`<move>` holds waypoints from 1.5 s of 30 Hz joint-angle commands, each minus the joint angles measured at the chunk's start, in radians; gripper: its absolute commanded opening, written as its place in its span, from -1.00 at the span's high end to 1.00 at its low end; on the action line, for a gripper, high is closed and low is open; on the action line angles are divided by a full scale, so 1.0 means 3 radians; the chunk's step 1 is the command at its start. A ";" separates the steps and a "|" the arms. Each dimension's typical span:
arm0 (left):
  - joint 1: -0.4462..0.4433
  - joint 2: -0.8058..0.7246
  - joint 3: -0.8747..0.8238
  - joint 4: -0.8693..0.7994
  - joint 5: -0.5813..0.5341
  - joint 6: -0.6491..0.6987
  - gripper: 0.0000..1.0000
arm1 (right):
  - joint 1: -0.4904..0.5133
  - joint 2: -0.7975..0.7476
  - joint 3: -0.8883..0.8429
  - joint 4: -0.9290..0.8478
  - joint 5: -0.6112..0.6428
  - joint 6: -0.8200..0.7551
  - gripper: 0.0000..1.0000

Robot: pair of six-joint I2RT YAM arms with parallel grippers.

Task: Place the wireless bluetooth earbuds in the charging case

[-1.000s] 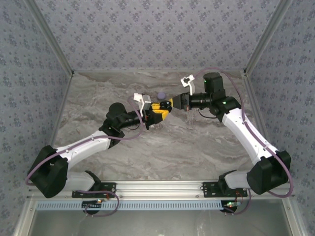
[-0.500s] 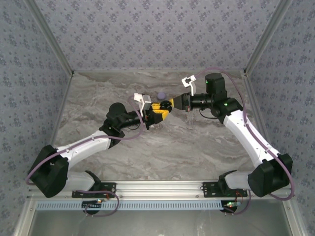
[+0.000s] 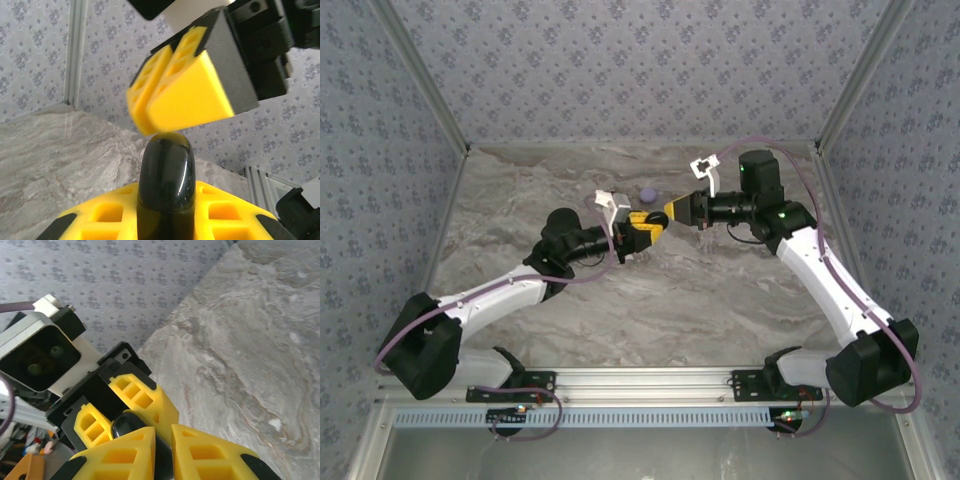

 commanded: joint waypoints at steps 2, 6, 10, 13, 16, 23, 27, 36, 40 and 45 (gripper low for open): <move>-0.0015 0.0023 0.0174 -0.0314 -0.0375 0.0007 0.59 | 0.0010 -0.0044 0.0087 -0.0349 0.0651 -0.0105 0.66; -0.0005 0.0102 0.0301 -0.0741 -0.0797 -0.0011 0.58 | 0.0006 0.0004 0.0114 -0.0545 0.1180 -0.0111 0.66; 0.0048 0.0252 0.0465 -0.1171 -0.1190 -0.0182 0.56 | -0.0006 0.0014 0.0078 -0.0608 0.1493 -0.0078 0.66; 0.0149 0.0425 0.0582 -0.1429 -0.1311 -0.0411 0.56 | -0.0026 0.0014 0.0054 -0.0668 0.1643 -0.0074 0.66; 0.0248 0.0618 0.0680 -0.1600 -0.1282 -0.0685 0.56 | -0.0055 0.0004 0.0013 -0.0703 0.1700 -0.0065 0.65; 0.0359 0.1178 0.1207 -0.2346 -0.1072 -0.0941 0.56 | -0.0084 -0.0022 -0.0009 -0.0741 0.1719 -0.0071 0.63; 0.0417 0.1494 0.1458 -0.2582 -0.0904 -0.1003 0.54 | -0.0091 -0.0022 -0.0132 -0.0747 0.1730 -0.0070 0.63; 0.0485 0.2073 0.1872 -0.2726 -0.0641 -0.1076 0.53 | -0.0099 -0.0027 -0.0212 -0.0758 0.1724 -0.0078 0.63; 0.0486 0.2307 0.2068 -0.2825 -0.0575 -0.1121 0.53 | -0.0101 -0.0027 -0.0214 -0.0762 0.1725 -0.0070 0.62; 0.0496 0.2493 0.2222 -0.2867 -0.0556 -0.1141 0.53 | -0.0104 -0.0027 -0.0237 -0.0762 0.1720 -0.0068 0.63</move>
